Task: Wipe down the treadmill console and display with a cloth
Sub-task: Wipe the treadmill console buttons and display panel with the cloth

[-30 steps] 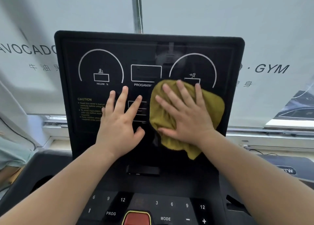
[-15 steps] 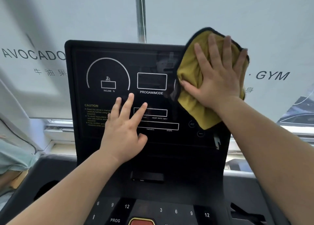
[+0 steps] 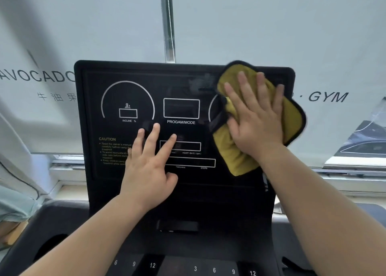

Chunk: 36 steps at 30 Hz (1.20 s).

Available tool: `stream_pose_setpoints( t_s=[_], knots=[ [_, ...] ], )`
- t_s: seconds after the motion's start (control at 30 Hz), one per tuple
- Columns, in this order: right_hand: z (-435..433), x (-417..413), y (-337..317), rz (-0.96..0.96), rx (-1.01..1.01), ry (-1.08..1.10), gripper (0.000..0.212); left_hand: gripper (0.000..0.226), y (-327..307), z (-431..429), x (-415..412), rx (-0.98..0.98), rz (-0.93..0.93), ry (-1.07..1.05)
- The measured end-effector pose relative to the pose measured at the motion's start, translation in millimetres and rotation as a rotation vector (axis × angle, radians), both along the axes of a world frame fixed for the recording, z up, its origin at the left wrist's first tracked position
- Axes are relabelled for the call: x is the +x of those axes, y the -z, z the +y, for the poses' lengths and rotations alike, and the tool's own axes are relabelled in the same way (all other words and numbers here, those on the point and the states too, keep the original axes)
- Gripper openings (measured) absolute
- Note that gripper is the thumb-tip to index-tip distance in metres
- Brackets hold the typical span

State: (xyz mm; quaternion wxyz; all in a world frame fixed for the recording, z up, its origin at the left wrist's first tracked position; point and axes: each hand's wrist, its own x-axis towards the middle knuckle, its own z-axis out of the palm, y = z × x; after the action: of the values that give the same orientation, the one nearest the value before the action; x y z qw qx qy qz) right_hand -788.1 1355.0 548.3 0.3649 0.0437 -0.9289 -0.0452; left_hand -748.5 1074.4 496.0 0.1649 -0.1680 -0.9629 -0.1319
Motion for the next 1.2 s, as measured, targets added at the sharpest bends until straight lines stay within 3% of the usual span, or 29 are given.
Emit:
stream_pose_setpoints(
  t_s=[0.23, 0.43, 0.63, 0.93, 1.1, 1.2],
  knots=[
    [-25.5, -11.4, -27.3, -0.015, -0.303, 0.233, 0.075, 0.086, -8.1, -2.3, 1.8, 0.068, -0.075, 0.027],
    [-103.8, -41.4, -36.5, -0.038, 0.055, 0.007, 0.073, 0.083, -10.1, -8.9, 1.0, 0.094, -0.089, 0.047],
    [-72.1, -26.6, -17.6, -0.037, 0.213, -0.104, 0.084, 0.076, -10.1, -16.7, -0.6, 0.087, -0.075, 0.065],
    [28.4, 25.4, 23.3, -0.021, -0.049, 0.101, 0.092, 0.079, -9.0, -12.5, 1.6, 0.158, -0.105, 0.077],
    [13.7, 13.8, -6.9, -0.062, -0.21, 0.187, 0.097, 0.078, -11.8, -18.0, 3.8, 0.153, -0.158, 0.117],
    [-17.7, -5.4, -29.8, -0.068, -0.169, 0.14, 0.103, 0.076, -12.8, -19.1, 4.5, 0.175, -0.148, 0.127]
  ],
)
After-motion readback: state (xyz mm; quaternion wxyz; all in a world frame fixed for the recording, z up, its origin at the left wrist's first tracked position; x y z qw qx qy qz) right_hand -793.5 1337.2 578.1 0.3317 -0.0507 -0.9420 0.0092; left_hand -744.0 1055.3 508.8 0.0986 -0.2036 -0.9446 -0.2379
